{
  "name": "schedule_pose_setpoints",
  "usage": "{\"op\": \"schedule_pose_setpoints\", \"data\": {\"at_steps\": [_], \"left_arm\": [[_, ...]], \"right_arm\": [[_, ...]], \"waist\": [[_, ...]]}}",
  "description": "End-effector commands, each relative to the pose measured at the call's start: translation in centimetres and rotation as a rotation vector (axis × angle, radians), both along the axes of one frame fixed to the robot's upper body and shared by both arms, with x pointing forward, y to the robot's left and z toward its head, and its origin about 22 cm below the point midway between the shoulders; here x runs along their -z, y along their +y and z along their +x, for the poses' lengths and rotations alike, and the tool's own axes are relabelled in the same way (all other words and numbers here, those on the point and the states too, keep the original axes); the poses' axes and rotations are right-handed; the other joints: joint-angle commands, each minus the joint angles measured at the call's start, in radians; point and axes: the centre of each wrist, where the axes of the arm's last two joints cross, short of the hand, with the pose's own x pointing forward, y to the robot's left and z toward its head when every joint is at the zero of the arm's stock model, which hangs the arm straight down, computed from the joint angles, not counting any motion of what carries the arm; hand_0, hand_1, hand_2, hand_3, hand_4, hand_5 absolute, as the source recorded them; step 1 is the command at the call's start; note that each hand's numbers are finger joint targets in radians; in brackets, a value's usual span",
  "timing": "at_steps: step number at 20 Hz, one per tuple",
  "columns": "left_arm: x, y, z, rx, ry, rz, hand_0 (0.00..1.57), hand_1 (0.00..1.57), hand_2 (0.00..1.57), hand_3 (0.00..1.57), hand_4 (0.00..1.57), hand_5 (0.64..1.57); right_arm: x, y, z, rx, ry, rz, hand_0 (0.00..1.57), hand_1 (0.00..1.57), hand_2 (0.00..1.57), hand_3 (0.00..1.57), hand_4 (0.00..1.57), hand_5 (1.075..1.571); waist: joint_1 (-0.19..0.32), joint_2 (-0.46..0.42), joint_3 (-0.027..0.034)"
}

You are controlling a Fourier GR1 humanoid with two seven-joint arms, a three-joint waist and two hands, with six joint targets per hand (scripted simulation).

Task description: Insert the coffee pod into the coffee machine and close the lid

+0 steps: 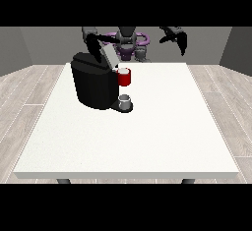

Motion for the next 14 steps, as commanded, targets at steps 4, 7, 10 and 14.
{"op": "schedule_pose_setpoints", "data": {"at_steps": [4, 7, 10, 14], "left_arm": [[1.3, 1.0, -1.6, 0.022, -0.013, 0.004, 0.0, 0.0, 0.0, 0.0, 0.36, 1.571], [-0.2, 0.4, -0.7, 0.002, -0.002, 0.011, 0.0, 0.0, 0.0, 0.0, 0.36, 1.571], [-0.3, 1.0, -0.3, 0.014, -0.009, 0.017, 0.0, 0.0, 0.0, 0.0, 0.39, 1.571], [-1.1, -1.1, 0.2, 0.044, -0.042, 0.014, 0.0, 0.0, 0.0, 0.0, 0.36, 1.571]], "right_arm": [[-2.5, 0.3, 1.5, -0.006, -0.036, -0.035, 0.0, 0.0, 0.0, 0.0, 0.16, 1.571], [-1.9, 1.8, 1.4, -0.063, -0.046, -0.068, 0.0, 0.0, 0.0, 0.0, 0.21, 1.571], [-5.7, 3.0, 2.5, -0.043, -0.094, -0.119, 0.0, 0.0, 0.0, 0.0, 0.12, 1.571], [-5.3, 3.1, 2.6, -0.08, -0.157, -0.139, 0.0, 0.0, 0.0, 0.0, 0.0, 1.571]], "waist": [[0.028, 0.035, 0.0003], [0.013, 0.015, 0.0004], [0.043, 0.029, 0.0001], [0.069, 0.085, 0.0006]]}}
